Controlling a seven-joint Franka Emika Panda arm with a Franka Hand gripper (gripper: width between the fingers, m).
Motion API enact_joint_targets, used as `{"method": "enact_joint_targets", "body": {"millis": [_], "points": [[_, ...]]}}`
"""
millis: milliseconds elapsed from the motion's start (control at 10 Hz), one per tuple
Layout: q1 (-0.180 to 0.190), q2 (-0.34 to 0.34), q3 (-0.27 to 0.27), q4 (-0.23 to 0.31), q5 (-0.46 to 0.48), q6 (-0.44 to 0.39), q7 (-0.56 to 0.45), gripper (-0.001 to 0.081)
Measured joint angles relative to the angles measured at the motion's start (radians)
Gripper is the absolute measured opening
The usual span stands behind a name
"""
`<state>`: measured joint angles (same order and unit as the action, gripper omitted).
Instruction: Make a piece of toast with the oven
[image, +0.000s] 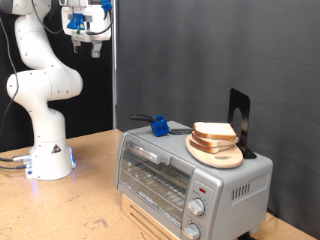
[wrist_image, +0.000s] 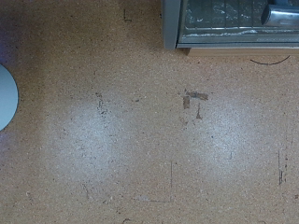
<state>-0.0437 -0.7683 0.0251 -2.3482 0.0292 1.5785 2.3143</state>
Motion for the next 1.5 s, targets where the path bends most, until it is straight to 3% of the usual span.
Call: {"method": "enact_joint_targets", "body": {"millis": [200,600,700,800,1200,1400,1500], "points": [[0.039,0.002,-0.027,0.002,0.018,0.016,-0.213,0.0682],[0.152,0.067,-0.109,0.0,0.079,0.206,-0.638,0.0682],[0.143,0.066,-0.105,0.0,0.078,0.197,-0.597,0.0682],[0.15,0.064,-0.114,0.0,0.118,0.196,-0.634,0.0682],[0.27,0.1,-0.248,0.025,0.218,0.195,-1.09,0.0682],[0.271,0.1,-0.253,0.033,0.228,0.143,-1.08,0.0682],[0.29,0.104,-0.276,0.046,0.261,0.108,-1.167,0.0682]]}}
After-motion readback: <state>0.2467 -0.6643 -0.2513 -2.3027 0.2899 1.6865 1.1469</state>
